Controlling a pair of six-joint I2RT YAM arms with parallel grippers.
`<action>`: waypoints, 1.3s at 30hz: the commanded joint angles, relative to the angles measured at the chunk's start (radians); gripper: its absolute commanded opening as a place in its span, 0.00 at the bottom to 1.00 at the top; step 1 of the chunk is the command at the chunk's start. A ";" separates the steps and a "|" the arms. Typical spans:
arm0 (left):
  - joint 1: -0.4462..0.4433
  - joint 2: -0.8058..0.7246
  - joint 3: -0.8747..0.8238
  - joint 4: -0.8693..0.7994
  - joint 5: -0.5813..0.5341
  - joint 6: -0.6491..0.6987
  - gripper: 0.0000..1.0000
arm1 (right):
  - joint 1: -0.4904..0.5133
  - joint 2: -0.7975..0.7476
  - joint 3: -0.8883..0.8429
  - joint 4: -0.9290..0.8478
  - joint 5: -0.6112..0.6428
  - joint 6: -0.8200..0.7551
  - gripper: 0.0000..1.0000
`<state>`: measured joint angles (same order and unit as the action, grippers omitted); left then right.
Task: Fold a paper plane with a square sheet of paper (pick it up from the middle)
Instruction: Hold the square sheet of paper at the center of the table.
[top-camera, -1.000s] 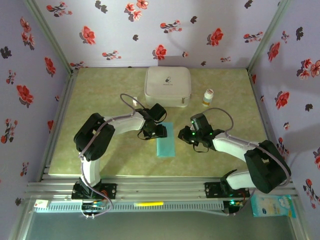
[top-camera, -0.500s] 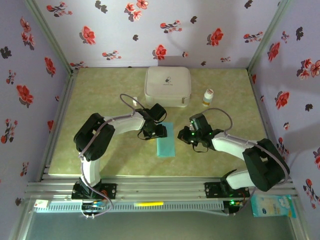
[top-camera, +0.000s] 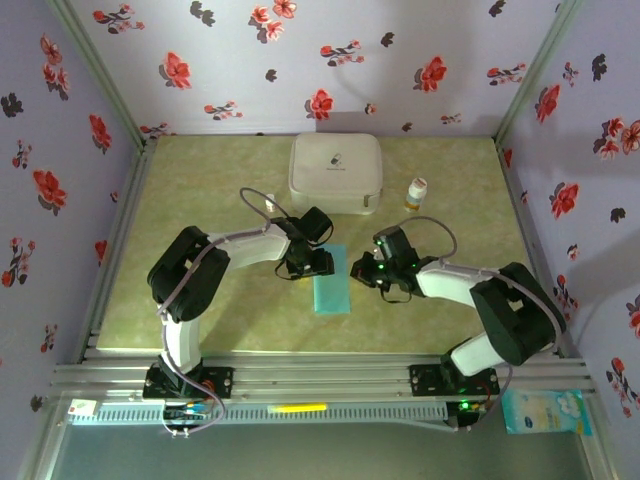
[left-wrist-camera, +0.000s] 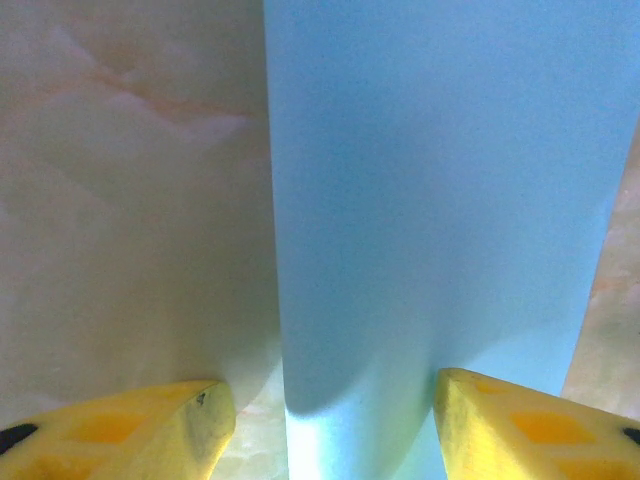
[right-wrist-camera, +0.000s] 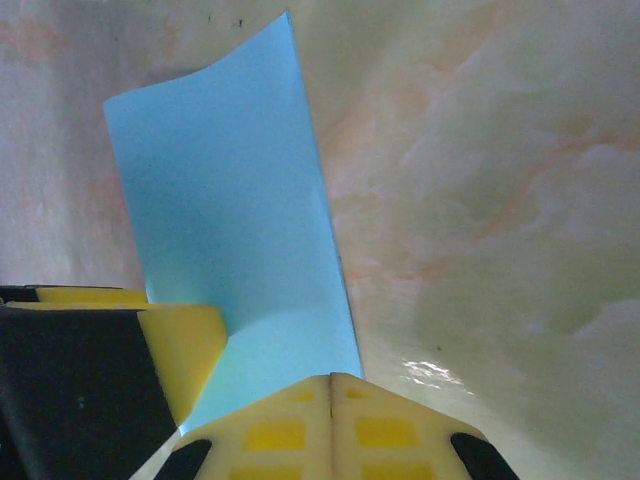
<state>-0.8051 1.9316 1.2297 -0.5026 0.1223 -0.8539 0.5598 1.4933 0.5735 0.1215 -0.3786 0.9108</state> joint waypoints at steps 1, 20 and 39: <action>0.006 0.165 -0.079 0.067 -0.101 0.025 0.60 | 0.011 0.046 0.043 0.066 -0.048 0.019 0.00; 0.003 0.170 -0.082 0.075 -0.098 0.024 0.59 | 0.043 0.219 0.116 -0.016 -0.024 -0.035 0.00; 0.062 -0.310 -0.156 0.151 0.019 0.020 0.59 | 0.031 0.302 0.218 -0.260 0.026 -0.278 0.00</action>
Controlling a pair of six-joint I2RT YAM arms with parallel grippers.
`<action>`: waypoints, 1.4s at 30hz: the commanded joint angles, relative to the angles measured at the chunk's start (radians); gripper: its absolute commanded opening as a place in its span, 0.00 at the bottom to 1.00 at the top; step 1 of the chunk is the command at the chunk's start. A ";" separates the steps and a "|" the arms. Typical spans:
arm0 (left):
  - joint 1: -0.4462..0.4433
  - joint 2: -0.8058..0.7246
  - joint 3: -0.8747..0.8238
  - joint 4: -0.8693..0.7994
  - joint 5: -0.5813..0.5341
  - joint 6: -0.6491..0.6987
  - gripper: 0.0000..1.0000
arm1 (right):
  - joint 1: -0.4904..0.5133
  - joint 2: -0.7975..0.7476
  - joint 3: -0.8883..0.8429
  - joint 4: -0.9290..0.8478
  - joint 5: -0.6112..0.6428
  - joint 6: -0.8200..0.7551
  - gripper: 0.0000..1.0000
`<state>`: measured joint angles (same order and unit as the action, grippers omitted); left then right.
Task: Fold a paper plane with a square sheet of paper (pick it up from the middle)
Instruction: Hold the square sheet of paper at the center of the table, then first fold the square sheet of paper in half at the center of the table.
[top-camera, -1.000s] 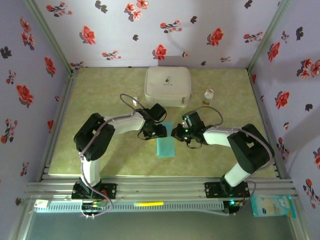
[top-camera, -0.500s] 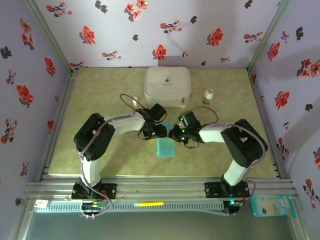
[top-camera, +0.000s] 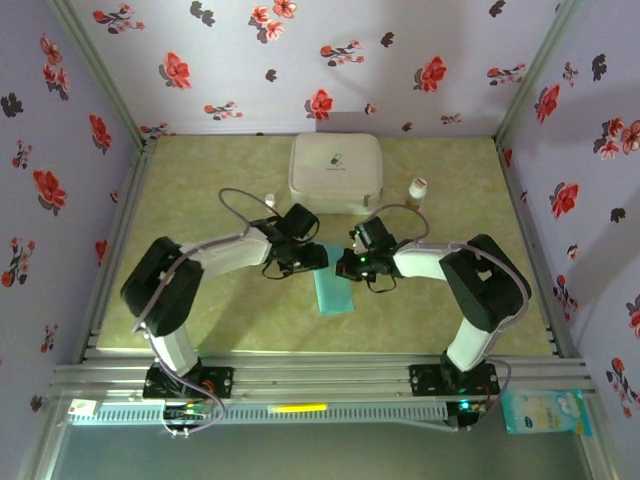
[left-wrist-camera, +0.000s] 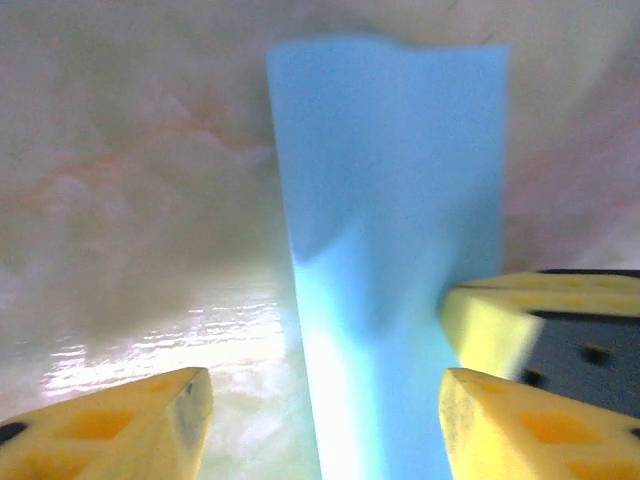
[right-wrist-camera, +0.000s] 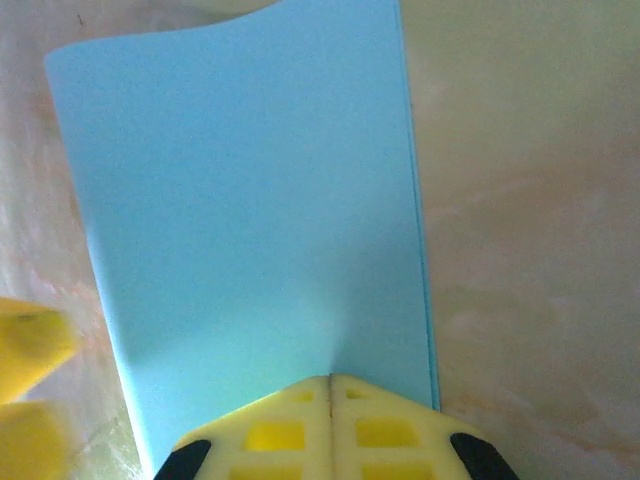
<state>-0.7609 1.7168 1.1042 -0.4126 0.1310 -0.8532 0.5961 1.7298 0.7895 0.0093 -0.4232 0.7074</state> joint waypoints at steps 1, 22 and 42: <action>0.025 -0.121 -0.054 0.090 0.030 0.013 0.56 | -0.008 0.072 0.015 -0.172 0.072 -0.093 0.00; 0.075 0.045 -0.351 0.802 0.368 -0.250 0.00 | -0.012 0.057 -0.005 -0.179 0.103 -0.052 0.00; 0.075 0.048 -0.352 0.590 0.290 -0.135 0.00 | -0.012 0.060 -0.024 -0.157 0.107 -0.037 0.00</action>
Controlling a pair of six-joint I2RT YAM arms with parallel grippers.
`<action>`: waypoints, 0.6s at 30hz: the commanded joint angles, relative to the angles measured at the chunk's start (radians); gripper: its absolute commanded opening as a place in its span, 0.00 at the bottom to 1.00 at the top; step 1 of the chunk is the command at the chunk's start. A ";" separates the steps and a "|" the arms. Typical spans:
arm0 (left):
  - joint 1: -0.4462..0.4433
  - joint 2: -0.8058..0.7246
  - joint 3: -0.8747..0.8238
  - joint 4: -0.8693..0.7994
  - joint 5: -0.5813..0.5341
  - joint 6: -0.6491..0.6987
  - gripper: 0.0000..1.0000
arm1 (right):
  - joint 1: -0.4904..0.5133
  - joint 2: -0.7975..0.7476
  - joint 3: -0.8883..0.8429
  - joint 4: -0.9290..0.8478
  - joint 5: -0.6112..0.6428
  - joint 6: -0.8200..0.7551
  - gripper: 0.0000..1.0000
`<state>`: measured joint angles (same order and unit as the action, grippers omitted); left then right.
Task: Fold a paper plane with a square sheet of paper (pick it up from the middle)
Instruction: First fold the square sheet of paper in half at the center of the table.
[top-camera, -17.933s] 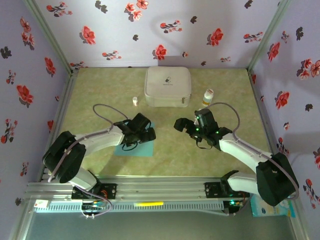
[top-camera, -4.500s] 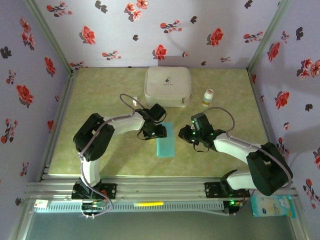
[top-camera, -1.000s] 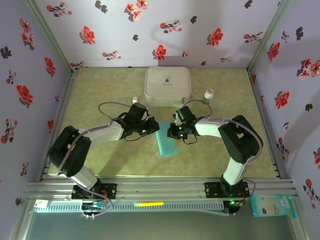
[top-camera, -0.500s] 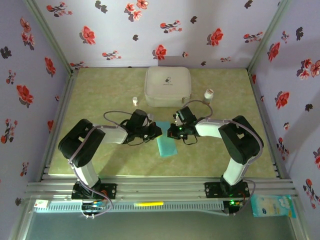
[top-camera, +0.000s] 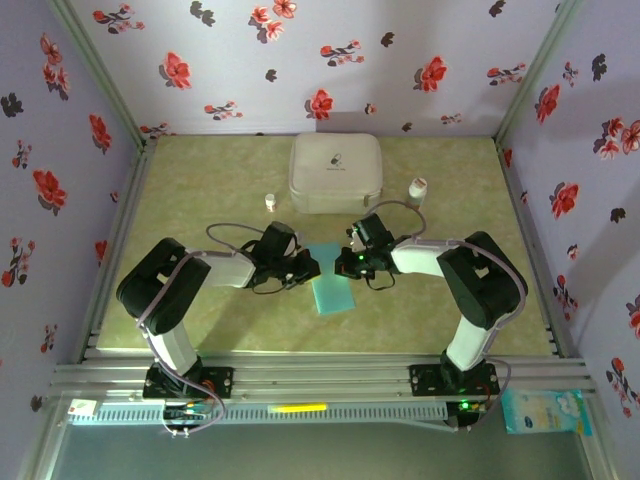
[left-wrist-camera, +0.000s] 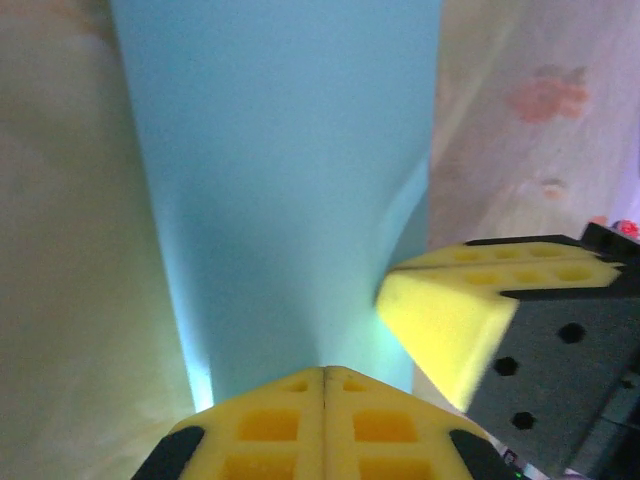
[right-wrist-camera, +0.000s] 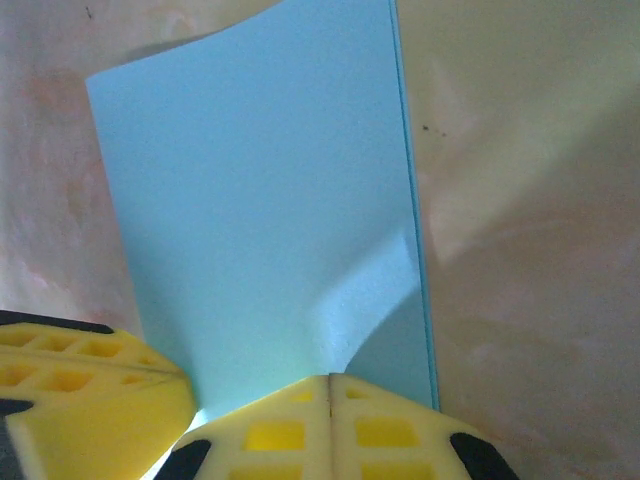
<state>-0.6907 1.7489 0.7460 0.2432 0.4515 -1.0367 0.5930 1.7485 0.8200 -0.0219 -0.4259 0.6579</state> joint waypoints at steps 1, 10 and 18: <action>0.005 0.020 0.003 -0.073 -0.035 0.056 0.00 | -0.009 0.043 -0.056 -0.123 0.107 0.013 0.00; 0.004 0.067 -0.018 -0.136 -0.065 0.101 0.00 | -0.007 0.042 -0.062 -0.126 0.112 0.009 0.00; -0.003 -0.055 0.073 -0.234 -0.055 0.105 0.00 | -0.007 0.036 -0.067 -0.119 0.111 0.016 0.00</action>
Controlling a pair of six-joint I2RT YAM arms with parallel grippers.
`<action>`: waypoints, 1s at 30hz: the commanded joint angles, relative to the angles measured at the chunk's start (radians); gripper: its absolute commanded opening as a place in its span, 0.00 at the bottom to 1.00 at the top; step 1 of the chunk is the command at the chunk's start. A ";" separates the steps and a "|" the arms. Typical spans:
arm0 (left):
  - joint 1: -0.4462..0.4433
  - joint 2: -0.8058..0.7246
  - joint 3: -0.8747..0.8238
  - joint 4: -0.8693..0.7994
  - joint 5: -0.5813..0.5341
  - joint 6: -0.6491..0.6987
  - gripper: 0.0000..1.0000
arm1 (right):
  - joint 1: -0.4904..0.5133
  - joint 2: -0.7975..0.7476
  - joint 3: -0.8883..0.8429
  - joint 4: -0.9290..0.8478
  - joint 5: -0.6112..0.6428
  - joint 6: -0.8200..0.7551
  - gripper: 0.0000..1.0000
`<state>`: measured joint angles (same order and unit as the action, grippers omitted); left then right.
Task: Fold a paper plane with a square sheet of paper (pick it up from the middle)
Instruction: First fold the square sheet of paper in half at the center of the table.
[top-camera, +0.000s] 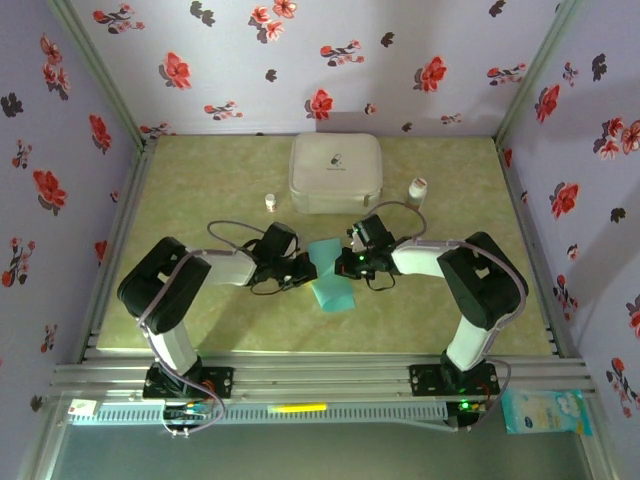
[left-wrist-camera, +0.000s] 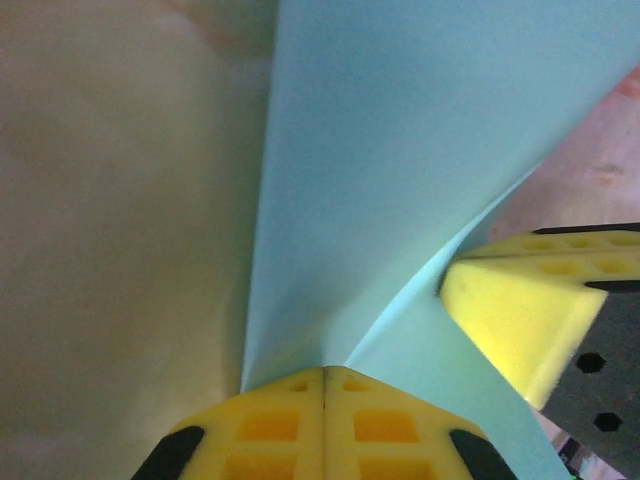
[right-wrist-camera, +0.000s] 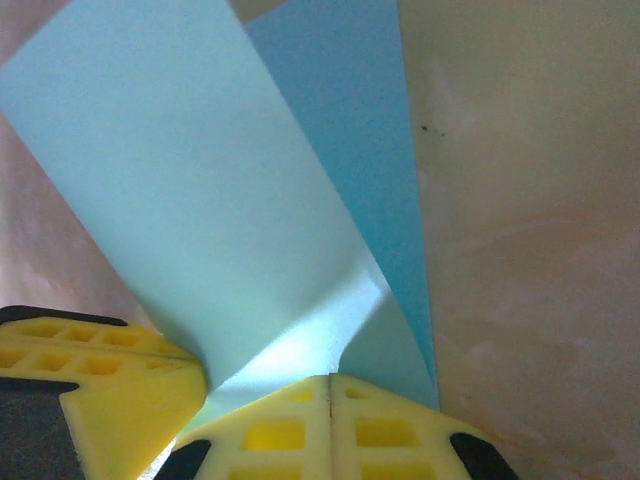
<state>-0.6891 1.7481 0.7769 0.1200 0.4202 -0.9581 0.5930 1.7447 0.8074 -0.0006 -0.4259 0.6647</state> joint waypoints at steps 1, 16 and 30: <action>-0.011 -0.072 0.051 -0.104 -0.021 0.011 0.00 | -0.007 0.036 -0.054 -0.143 0.112 0.009 0.00; -0.072 -0.031 0.048 -0.071 -0.010 -0.064 0.00 | -0.007 0.034 -0.060 -0.133 0.110 0.018 0.00; -0.073 0.007 -0.025 -0.120 -0.030 0.025 0.00 | -0.007 0.039 -0.070 -0.129 0.119 0.020 0.00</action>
<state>-0.7555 1.7473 0.7876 0.0673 0.4191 -0.9779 0.5930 1.7390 0.7906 0.0242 -0.4225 0.6662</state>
